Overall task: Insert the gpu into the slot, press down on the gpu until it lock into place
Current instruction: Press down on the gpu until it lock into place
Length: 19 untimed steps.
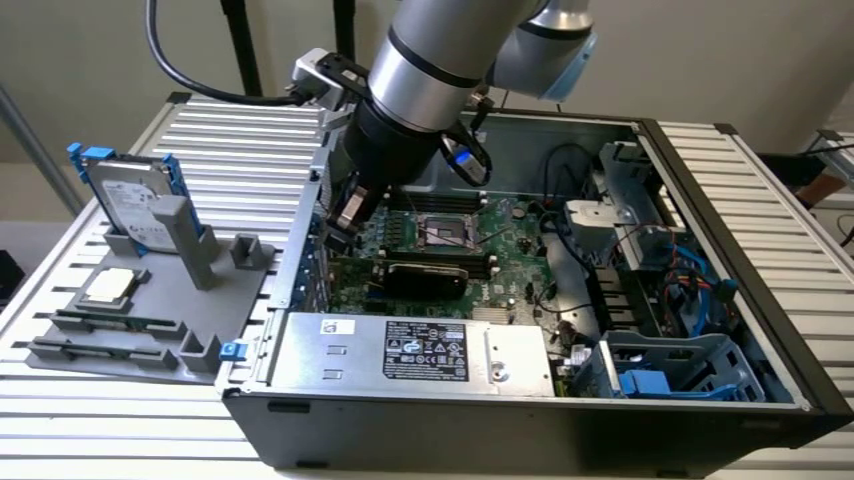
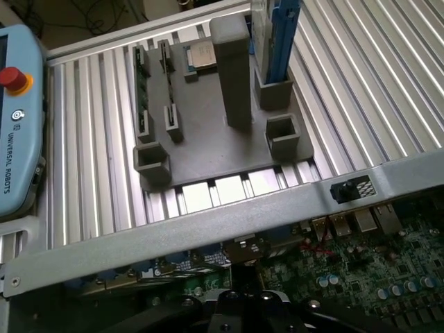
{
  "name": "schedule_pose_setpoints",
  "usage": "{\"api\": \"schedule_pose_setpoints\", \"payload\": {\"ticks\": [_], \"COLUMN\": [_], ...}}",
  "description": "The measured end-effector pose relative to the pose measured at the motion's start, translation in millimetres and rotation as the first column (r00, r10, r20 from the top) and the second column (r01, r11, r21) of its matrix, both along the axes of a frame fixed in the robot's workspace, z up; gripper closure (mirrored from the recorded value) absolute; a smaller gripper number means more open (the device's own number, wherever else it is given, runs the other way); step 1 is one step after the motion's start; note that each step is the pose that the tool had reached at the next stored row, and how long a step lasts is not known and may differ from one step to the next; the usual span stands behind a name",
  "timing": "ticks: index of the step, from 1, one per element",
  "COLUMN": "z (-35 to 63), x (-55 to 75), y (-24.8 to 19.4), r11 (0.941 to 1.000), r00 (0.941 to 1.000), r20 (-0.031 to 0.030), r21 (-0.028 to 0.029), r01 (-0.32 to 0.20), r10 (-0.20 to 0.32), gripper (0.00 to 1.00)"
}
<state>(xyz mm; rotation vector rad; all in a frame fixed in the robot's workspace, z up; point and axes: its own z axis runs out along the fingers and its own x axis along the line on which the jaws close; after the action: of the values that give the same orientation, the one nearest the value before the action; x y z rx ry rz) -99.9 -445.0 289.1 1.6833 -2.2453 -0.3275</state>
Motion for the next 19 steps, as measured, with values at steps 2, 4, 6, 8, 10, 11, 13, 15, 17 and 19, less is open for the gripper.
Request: {"api": "schedule_pose_setpoints", "payload": {"ticks": [2,4,6,8,10,11,13,15,17,19], "z": [0.1,0.1,0.0,0.0,0.0,0.1,0.0,0.0,0.0,0.1], "x": [-0.3,-0.7,-1.2,-1.2,-1.3,-1.3,-1.3,-1.3,-1.3,-1.2], "y": [0.1,0.4,0.5,0.7,1.4,1.8,2.2,2.2,2.2,2.3], "r11": [1.0000,1.0000,1.0000,1.0000,1.0000,1.0000,1.0000,1.0000,1.0000,1.0000], "r00": [1.0000,1.0000,1.0000,1.0000,1.0000,1.0000,1.0000,1.0000,1.0000,1.0000], "r20": [0.0006,0.0010,0.0013,0.0013,0.0013,0.0014,0.0017,0.0017,0.0018,0.0019], "r21": [-0.0002,-0.0001,-0.0001,0.0000,-0.0001,-0.0001,-0.0001,0.0000,0.0000,0.0001], "r01": [0.001,0.001,0.001,0.001,0.001,0.002,0.002,0.001,0.002,0.002], "r10": [-0.001,-0.001,-0.001,-0.001,-0.001,-0.002,-0.002,-0.001,-0.002,-0.002], "gripper": [0.89,0.89,0.89,0.89,0.89,0.89,0.89,0.89,0.89,0.89]}}
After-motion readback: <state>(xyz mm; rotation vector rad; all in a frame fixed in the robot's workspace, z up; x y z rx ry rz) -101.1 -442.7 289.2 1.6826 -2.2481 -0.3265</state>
